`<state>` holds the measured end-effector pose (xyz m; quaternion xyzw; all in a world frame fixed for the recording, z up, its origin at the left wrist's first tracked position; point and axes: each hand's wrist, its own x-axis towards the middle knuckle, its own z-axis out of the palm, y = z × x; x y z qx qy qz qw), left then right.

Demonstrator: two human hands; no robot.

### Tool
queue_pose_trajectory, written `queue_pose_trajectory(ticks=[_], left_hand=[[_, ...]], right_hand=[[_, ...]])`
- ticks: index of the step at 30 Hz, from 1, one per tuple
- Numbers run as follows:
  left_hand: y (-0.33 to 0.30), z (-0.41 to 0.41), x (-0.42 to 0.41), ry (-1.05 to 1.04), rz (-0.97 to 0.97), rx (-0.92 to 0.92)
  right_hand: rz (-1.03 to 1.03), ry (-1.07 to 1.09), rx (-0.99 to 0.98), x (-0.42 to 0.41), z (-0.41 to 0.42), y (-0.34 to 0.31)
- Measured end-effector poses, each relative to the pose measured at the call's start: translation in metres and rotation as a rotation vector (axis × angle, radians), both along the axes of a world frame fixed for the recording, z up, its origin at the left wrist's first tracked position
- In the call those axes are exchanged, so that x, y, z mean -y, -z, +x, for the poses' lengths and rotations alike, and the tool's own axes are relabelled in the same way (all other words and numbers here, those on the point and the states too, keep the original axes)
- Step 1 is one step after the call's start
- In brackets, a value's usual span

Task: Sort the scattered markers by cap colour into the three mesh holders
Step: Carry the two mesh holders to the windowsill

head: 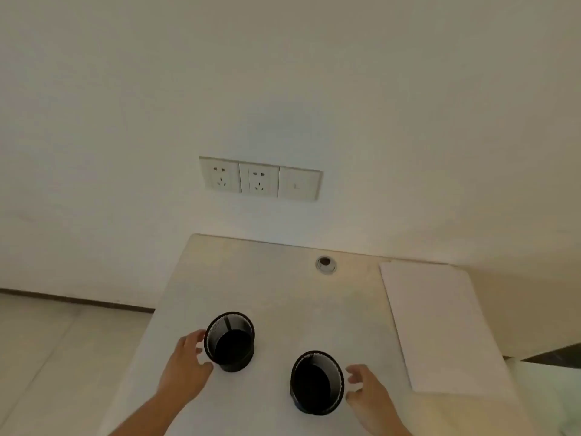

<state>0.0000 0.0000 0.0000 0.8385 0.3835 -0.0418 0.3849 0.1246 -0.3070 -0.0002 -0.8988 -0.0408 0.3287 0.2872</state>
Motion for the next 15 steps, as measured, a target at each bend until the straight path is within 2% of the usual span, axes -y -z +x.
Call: queue_pose_trajectory(ticks=[3, 6, 10, 15], left_hand=[[0.014, 0.0, 0.001, 0.061, -0.049, -0.022], [0.024, -0.002, 0.005, 0.039, -0.131, 0.058], [0.027, 0.003, 0.007, -0.018, -0.235, 0.153], [0.025, 0.012, 0.012, -0.021, -0.234, 0.213]], right_hand=[[-0.003, -0.116, -0.025, 0.0, -0.006, 0.017], [0.091, -0.194, 0.015, -0.003, -0.02, 0.021], [0.374, -0.097, 0.1, -0.013, -0.028, 0.018], [0.386, -0.018, 0.164, -0.023, -0.036, 0.019]])
